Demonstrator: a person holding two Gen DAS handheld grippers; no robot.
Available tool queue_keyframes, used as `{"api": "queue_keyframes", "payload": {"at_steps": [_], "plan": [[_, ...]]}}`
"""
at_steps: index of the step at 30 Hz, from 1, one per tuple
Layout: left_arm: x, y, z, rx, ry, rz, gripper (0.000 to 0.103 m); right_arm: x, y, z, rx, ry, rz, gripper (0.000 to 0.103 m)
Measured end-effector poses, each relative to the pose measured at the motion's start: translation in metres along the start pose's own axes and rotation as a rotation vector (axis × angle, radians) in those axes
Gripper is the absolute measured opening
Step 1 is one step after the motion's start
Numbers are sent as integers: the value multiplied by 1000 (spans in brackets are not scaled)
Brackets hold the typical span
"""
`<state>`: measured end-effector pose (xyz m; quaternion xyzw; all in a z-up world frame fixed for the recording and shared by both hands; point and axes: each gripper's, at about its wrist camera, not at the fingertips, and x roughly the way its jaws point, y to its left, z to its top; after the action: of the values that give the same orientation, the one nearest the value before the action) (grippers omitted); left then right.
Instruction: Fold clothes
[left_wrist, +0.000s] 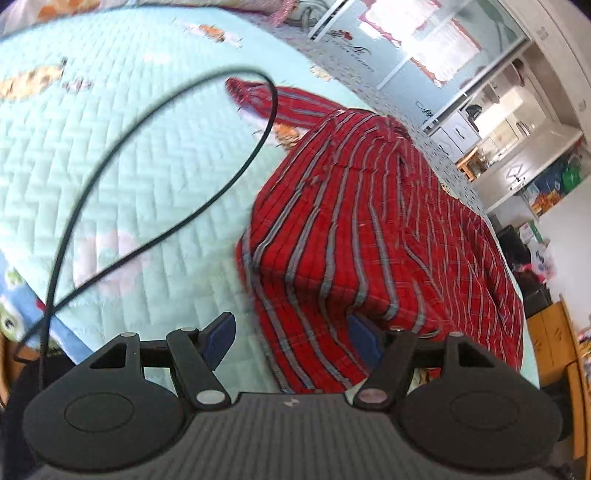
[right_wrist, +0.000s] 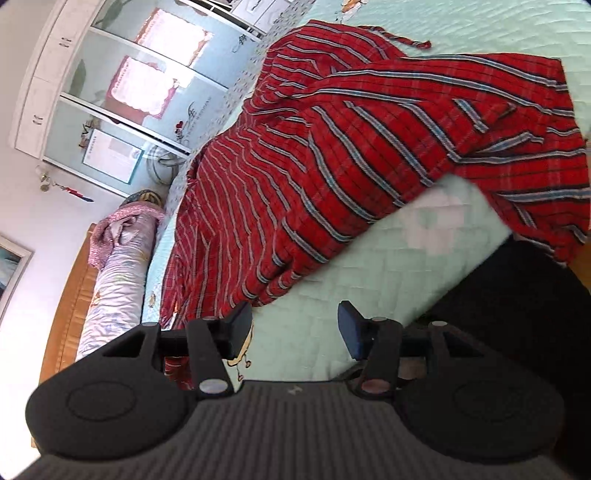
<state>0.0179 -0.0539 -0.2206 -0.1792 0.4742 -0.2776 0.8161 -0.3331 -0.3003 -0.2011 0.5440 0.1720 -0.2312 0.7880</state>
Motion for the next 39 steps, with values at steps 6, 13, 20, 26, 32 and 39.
{"api": "queue_keyframes", "payload": {"at_steps": [6, 13, 20, 26, 32, 39], "plan": [[13, 6, 1, -98, 15, -62, 72, 6, 7, -4, -42, 10, -29, 54], [29, -1, 4, -93, 47, -45, 1, 3, 8, -4, -31, -4, -46, 55], [-56, 12, 39, 31, -141, -46, 1, -5, 6, -1, -13, -39, -47, 60], [-135, 36, 88, 48, -303, 43, 0, -4, 15, -1, -34, -39, -4, 60], [-121, 34, 61, 54, -221, 32, 1, -4, 14, -4, -31, -25, 1, 60], [-79, -23, 5, 230, -91, -65, 4, -16, 4, -1, 7, -50, -40, 60]]}}
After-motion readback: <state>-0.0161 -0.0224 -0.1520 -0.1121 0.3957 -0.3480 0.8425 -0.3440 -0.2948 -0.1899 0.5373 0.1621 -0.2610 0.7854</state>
